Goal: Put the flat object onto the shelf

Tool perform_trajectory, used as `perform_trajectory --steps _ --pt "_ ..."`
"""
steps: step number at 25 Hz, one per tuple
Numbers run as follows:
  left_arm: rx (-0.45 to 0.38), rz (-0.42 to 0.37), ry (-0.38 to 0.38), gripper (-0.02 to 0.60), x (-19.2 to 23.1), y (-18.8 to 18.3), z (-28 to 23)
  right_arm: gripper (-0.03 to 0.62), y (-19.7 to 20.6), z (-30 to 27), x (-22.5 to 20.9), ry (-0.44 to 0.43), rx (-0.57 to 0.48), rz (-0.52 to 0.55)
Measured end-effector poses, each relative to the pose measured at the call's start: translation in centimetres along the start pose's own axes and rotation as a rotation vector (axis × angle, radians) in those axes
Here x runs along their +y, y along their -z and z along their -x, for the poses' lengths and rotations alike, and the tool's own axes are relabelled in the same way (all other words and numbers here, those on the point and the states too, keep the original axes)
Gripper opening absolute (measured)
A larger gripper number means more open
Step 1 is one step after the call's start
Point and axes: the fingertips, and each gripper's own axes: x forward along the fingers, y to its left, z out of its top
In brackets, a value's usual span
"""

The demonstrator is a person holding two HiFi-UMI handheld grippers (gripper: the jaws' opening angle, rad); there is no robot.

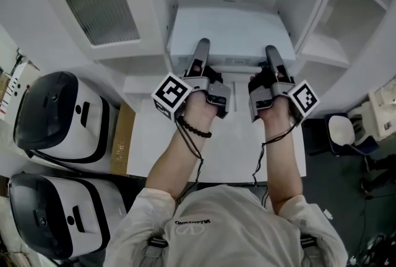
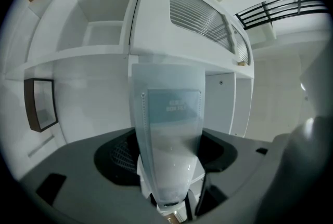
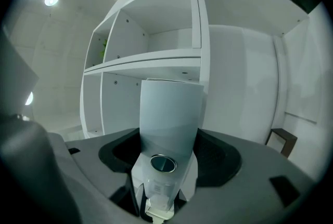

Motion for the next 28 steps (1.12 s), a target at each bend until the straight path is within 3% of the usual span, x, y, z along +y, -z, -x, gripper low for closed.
perform_trajectory --steps 13,18,20,23,25,28 --pt "-0.005 -0.028 -0.023 0.314 0.1 -0.1 -1.8 0.316 -1.0 -2.2 -0.3 0.016 0.01 0.001" --pt "0.021 -0.104 0.014 0.391 -0.6 -0.4 -1.3 0.324 0.1 -1.6 0.5 -0.031 0.061 0.078" --pt "0.008 -0.128 0.003 0.393 -0.1 -0.8 -0.1 0.327 0.5 -0.5 0.9 -0.06 0.067 0.114" --pt "0.005 -0.174 -0.009 0.393 0.5 -0.8 2.5 0.319 0.5 1.7 1.8 -0.091 0.042 0.247" --pt "0.021 -0.279 -0.01 0.369 0.1 -0.5 4.3 0.281 0.6 3.1 2.3 -0.083 0.027 0.409" --pt "0.049 -0.526 0.003 0.173 -1.7 -0.1 5.9 0.15 0.4 4.4 3.0 -0.034 0.003 0.725"
